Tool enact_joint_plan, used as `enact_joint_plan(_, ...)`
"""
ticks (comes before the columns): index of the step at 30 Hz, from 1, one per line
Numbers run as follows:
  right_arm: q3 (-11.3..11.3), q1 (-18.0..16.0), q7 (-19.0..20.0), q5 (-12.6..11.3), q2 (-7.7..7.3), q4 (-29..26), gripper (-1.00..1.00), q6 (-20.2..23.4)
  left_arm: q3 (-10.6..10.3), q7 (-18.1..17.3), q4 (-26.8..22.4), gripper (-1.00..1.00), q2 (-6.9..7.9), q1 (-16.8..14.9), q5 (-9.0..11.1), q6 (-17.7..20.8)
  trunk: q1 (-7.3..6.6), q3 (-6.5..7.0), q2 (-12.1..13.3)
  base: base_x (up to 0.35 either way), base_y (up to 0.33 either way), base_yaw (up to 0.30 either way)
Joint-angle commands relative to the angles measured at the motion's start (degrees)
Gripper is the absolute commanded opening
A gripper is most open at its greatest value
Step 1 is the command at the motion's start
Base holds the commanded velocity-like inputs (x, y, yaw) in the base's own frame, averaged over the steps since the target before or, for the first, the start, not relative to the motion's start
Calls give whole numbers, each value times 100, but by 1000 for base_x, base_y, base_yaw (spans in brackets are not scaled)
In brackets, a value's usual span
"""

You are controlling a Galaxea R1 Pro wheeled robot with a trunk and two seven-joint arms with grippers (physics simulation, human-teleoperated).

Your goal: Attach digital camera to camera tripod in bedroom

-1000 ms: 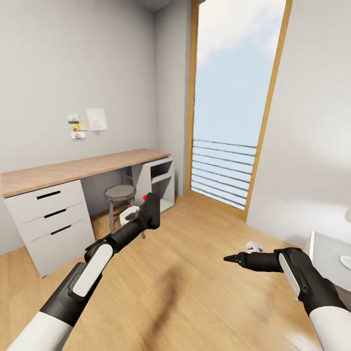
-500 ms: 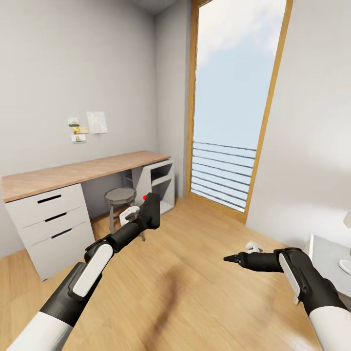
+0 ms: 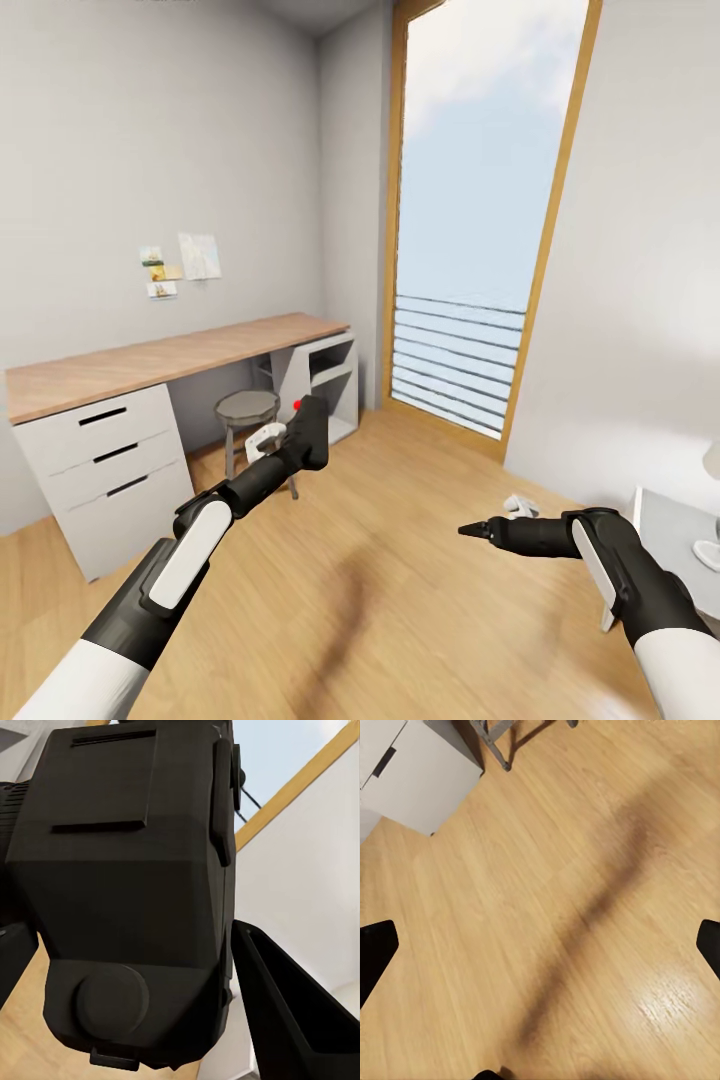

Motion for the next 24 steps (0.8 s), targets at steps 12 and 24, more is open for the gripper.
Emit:
enact_joint_plan(12, -3, -3, -21, -43, 0, 0, 100, 44, -10, 19, -1, -100, 5, -4, 43, 9, -265, 210, 480, 0, 0, 0)
enact_joint_plan(24, -3, -2, -21, -47, 0, -1, 100, 44, -10, 27, -1, -100, 5, -4, 43, 5, -528, 425, 961, 0, 0, 0)
